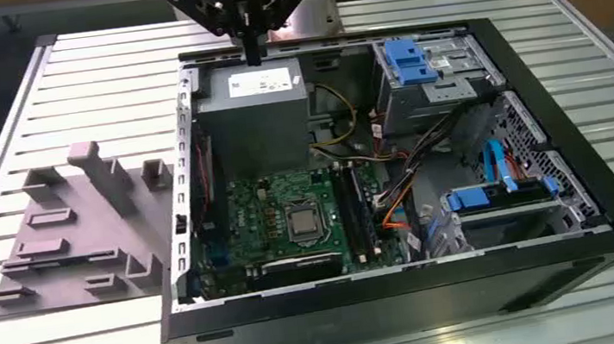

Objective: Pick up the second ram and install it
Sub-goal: 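Reach for the second ram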

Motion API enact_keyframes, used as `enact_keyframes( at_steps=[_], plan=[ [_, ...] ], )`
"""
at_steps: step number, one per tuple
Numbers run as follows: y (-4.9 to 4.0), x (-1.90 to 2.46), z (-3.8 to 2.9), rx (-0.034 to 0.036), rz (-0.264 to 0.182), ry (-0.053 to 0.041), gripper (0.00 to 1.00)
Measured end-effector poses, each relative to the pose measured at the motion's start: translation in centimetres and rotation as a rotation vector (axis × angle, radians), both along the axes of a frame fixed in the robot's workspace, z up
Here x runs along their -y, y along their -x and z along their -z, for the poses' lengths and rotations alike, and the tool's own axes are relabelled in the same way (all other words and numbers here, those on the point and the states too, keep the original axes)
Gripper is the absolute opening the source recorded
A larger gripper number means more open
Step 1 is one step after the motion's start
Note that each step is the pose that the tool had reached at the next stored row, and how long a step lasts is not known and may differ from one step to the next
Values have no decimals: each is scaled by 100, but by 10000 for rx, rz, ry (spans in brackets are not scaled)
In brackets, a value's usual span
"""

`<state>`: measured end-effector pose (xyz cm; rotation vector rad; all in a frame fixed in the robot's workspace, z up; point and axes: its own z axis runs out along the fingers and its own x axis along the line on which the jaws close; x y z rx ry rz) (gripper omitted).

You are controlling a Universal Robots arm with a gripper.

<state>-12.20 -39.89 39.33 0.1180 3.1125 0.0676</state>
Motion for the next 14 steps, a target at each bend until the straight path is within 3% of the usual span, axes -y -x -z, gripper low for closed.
enact_keyframes(
  at_steps=[14],
  plan=[
    [30, 0, 1, 1, -1, -1, 11]
  ],
)
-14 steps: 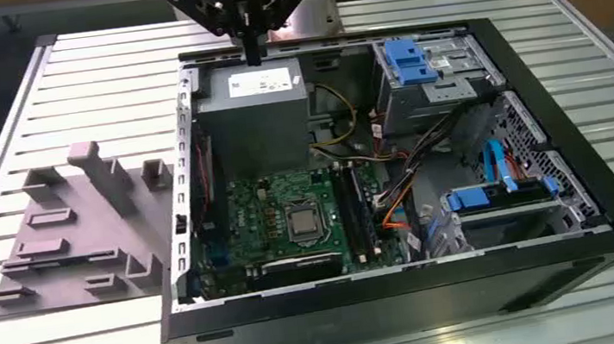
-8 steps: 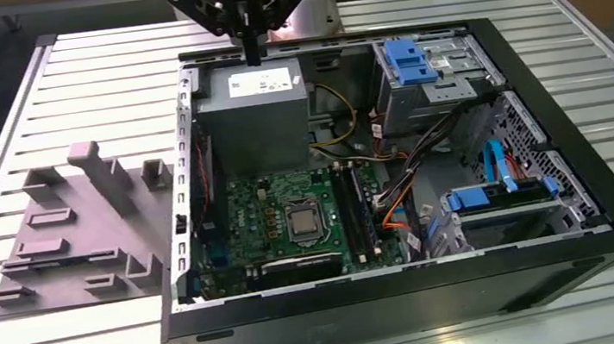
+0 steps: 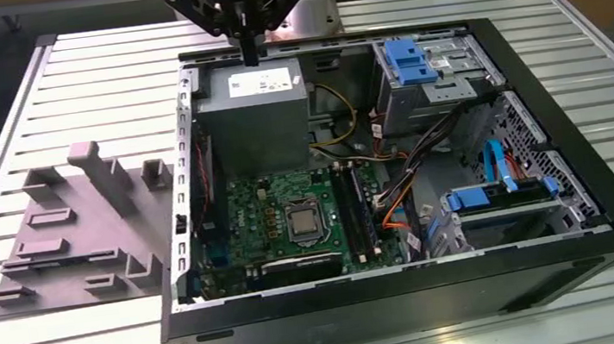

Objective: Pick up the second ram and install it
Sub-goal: 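Reach for the second ram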

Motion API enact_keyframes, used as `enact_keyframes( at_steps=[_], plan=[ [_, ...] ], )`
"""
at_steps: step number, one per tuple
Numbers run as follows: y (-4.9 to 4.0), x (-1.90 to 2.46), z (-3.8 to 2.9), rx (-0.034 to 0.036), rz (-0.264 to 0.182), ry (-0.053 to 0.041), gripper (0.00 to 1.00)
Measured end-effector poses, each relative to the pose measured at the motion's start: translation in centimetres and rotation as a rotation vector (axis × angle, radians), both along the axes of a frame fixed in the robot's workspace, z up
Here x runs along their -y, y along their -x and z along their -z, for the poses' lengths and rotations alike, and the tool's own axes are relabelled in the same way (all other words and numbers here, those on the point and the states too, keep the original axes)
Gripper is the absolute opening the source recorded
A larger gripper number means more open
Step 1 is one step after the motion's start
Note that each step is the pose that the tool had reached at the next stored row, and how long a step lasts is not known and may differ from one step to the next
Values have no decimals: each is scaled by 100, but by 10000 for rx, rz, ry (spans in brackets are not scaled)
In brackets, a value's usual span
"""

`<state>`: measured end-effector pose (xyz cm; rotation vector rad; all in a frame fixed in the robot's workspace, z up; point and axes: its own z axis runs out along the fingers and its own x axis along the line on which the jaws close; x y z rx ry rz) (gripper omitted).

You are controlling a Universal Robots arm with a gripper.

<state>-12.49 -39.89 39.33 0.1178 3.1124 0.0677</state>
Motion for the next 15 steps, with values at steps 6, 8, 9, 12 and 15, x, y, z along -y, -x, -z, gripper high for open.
enact_keyframes(
  at_steps=[6, 8, 9, 12, 15],
  plan=[
    [14, 0, 0, 0, 1, 0, 11],
    [25, 0, 0, -1, 1, 1, 11],
    [33, 0, 0, 0, 0, 0, 11],
    [38, 0, 0, 0, 1, 0, 11],
    [48, 0, 0, -1, 1, 1, 11]
  ],
)
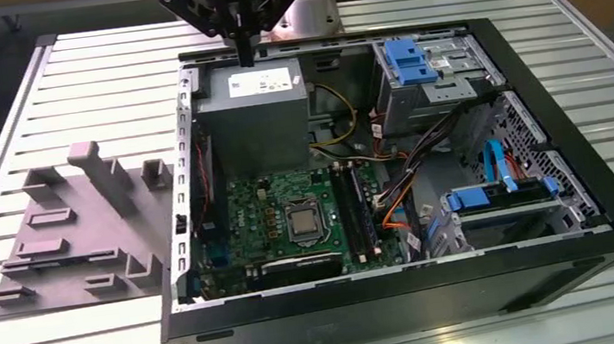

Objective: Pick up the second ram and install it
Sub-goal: 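Reach for the second ram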

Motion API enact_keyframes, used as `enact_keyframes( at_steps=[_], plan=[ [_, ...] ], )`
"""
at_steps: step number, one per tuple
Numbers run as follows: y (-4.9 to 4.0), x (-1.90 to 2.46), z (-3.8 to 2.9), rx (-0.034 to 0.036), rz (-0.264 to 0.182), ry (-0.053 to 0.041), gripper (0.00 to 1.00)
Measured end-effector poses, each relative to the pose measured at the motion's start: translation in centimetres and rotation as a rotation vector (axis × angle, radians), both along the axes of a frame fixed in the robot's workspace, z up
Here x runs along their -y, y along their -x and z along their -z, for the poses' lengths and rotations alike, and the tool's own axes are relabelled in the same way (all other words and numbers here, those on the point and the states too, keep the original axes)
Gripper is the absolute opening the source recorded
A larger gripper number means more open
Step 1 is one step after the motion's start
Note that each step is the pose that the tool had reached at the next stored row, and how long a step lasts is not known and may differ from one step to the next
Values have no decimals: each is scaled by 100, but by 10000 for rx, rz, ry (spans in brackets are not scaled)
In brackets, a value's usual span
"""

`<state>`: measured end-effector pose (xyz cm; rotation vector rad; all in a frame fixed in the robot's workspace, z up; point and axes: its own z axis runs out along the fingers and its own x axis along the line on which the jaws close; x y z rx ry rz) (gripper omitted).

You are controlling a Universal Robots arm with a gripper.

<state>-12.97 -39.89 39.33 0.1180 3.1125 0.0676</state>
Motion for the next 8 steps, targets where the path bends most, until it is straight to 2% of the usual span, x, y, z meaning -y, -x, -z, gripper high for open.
enact_keyframes(
  at_steps=[8],
  plan=[
    [25, 0, 0, 1, 0, 0, 11]
  ],
)
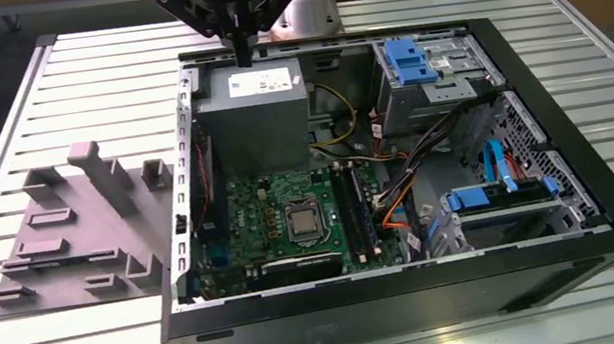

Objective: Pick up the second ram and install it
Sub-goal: 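Reach for the second ram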

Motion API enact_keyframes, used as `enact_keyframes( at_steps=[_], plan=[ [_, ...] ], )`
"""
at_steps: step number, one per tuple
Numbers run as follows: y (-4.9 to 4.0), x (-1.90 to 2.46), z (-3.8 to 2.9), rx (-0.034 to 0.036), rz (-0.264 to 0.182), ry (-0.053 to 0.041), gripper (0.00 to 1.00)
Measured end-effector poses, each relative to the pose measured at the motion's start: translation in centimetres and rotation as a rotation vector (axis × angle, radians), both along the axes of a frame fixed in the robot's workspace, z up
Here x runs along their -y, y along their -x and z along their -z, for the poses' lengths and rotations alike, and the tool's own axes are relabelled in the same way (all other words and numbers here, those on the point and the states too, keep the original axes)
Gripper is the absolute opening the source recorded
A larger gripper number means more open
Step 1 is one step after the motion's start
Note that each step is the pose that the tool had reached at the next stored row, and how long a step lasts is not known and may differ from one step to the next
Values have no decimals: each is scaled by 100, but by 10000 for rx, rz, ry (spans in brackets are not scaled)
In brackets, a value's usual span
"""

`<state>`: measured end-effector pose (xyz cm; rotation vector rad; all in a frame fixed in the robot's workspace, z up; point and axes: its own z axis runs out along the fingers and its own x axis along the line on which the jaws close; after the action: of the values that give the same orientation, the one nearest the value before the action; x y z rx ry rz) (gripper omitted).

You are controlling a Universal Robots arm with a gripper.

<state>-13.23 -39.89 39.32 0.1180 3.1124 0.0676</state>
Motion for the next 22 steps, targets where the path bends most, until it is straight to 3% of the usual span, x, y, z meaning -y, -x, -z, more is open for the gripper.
enact_keyframes(
  at_steps=[22],
  plan=[
    [91, 0, 1, 0, 0, -1, 11]
  ],
)
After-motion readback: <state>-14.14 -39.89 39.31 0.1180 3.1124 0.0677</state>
